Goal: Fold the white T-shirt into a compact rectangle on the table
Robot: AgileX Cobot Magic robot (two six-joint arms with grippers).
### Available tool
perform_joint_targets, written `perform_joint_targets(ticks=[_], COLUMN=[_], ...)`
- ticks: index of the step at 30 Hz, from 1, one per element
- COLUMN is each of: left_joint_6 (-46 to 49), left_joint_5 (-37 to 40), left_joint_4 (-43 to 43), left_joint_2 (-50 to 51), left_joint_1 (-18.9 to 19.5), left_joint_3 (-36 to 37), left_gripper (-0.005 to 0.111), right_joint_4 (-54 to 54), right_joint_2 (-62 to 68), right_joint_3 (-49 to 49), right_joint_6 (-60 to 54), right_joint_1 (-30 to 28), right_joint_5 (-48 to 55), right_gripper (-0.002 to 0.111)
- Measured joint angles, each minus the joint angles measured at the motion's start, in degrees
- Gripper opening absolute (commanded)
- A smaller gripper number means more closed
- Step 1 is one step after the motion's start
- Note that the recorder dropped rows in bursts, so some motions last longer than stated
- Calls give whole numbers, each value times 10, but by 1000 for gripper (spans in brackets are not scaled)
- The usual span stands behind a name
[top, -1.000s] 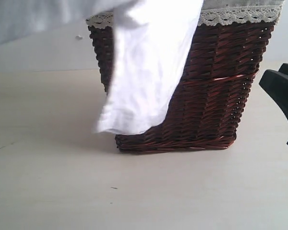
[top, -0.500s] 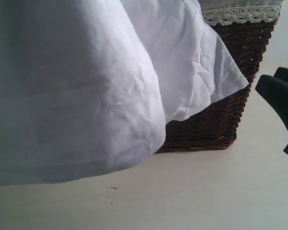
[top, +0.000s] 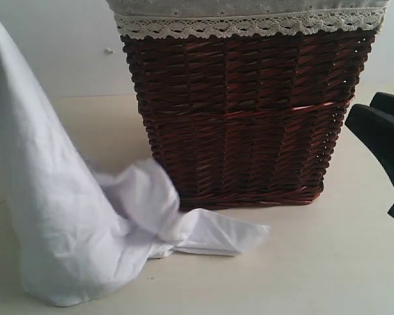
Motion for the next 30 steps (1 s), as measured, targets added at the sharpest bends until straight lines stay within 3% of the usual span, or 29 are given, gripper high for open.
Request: perform_joint_targets(ticks=[3,7,10,13,18,21,24,28,30], left_joint_6=[-9,-13,-14,-14,-21,-25,-28,-29,-17], left_joint_5=[0,9,49,129,264,274,203,34,-72], left_joint_4=[-1,-2,-2,-2,-4,-24,-37,-43,-50], left_joint_2=[31,86,112,116,88,65,48,46,46], left_joint_1=[0,0,0,0,2,3,3,3,3], left_joint_3=[23,53,64,65,65,55,39,19,14], left_gripper=[7,34,53,61,61,55,40,5,0], right_joint_4=[-2,-7,-34,-66,-82,-84,-93,-103,-103], right_joint_2=[0,0,7,40,116,170,224,289,319], right_joint_3=[0,0,0,0,-25,-55,-88,-125,-142], right_joint_6=[1,8,18,30,36,37,36,34,31], right_joint_1=[0,0,0,0,0,0,0,0,0], right_joint_5=[-1,-1,-17,-57,-72,-71,-71,-71,-71], right_gripper=[38,38,38,37,28,14,0,0,0])
